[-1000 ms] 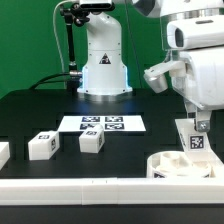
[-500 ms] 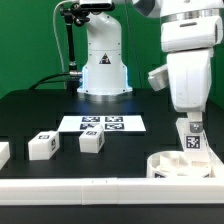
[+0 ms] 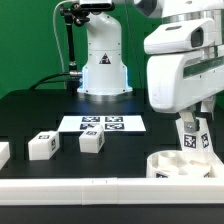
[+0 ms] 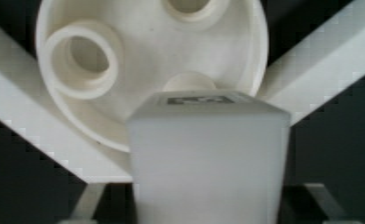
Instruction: Assemble stool
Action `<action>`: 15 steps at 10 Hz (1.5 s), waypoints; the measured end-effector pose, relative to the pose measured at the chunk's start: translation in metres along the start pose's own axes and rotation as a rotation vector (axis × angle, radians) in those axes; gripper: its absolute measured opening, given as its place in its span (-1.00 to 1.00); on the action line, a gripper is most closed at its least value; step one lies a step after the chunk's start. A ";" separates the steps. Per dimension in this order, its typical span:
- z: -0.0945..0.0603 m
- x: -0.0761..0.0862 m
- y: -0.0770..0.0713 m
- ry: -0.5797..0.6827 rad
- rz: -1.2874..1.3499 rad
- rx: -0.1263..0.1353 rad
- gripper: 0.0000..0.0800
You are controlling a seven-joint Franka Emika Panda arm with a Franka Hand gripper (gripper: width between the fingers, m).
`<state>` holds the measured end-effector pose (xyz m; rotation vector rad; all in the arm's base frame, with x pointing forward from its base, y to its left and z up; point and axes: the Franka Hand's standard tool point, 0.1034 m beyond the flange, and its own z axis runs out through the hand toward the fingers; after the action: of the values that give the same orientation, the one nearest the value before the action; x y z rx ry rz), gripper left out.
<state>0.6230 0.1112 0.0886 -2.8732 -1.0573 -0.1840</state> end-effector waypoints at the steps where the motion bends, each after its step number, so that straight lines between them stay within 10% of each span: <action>1: 0.000 0.000 0.000 0.000 0.050 0.000 -0.15; 10: 0.000 0.001 0.002 0.017 0.613 0.018 -0.15; 15: 0.001 -0.003 0.005 0.033 1.096 0.072 -0.15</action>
Offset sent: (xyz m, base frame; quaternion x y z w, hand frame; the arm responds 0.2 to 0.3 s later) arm -0.0001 0.0039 -0.0029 0.0050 -0.0047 0.1626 0.9867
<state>0.6243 0.1055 0.0873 -2.8830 0.5685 -0.1018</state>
